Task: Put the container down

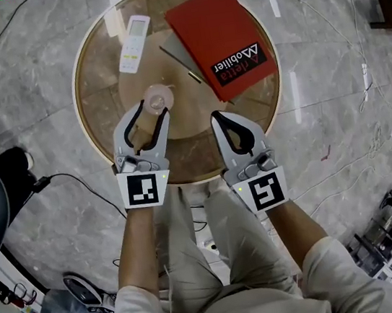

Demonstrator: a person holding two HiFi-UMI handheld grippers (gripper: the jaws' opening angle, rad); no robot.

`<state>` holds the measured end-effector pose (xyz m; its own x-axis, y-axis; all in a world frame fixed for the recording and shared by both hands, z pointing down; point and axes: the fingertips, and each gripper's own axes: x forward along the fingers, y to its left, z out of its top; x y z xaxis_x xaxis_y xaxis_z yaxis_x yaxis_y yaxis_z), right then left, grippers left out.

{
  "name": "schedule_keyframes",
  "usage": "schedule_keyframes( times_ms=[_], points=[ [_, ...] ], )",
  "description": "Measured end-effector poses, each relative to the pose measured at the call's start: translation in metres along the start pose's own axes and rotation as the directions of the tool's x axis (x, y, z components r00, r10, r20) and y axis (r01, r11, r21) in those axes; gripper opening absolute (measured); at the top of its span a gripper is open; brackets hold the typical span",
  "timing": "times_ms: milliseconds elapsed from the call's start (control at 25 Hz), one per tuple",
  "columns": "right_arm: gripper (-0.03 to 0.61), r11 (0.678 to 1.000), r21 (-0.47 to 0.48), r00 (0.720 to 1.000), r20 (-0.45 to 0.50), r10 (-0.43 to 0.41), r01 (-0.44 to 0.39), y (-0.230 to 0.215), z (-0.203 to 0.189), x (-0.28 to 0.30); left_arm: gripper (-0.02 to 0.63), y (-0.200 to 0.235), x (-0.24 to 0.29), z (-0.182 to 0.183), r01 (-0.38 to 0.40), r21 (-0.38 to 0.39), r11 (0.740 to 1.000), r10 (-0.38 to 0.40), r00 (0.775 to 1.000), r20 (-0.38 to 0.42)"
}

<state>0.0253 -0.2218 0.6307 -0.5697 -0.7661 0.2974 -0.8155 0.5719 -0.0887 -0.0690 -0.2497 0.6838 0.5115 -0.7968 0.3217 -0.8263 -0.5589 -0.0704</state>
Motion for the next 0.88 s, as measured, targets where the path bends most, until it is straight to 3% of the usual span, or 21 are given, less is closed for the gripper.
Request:
schedule_keyframes(
  times_ms=[160, 240, 880],
  points=[
    [0.003, 1.0, -0.009, 1.0, 0.009, 0.01, -0.01, 0.01, 0.023, -0.016, 0.049, 0.001, -0.026, 0.02, -0.031, 0.015, 0.999, 0.031, 0.999, -0.015],
    [0.003, 1.0, -0.014, 1.0, 0.013, 0.014, -0.013, 0.015, 0.038, -0.026, 0.005, 0.0, -0.042, 0.035, -0.038, 0.022, 0.999, 0.038, 0.999, -0.02],
    [0.003, 0.997, -0.073, 0.999, 0.022, 0.038, -0.036, 0.061, 0.155, -0.119, 0.005, -0.013, -0.166, 0.156, -0.108, -0.03, 0.994, 0.108, 0.994, -0.027]
  ],
)
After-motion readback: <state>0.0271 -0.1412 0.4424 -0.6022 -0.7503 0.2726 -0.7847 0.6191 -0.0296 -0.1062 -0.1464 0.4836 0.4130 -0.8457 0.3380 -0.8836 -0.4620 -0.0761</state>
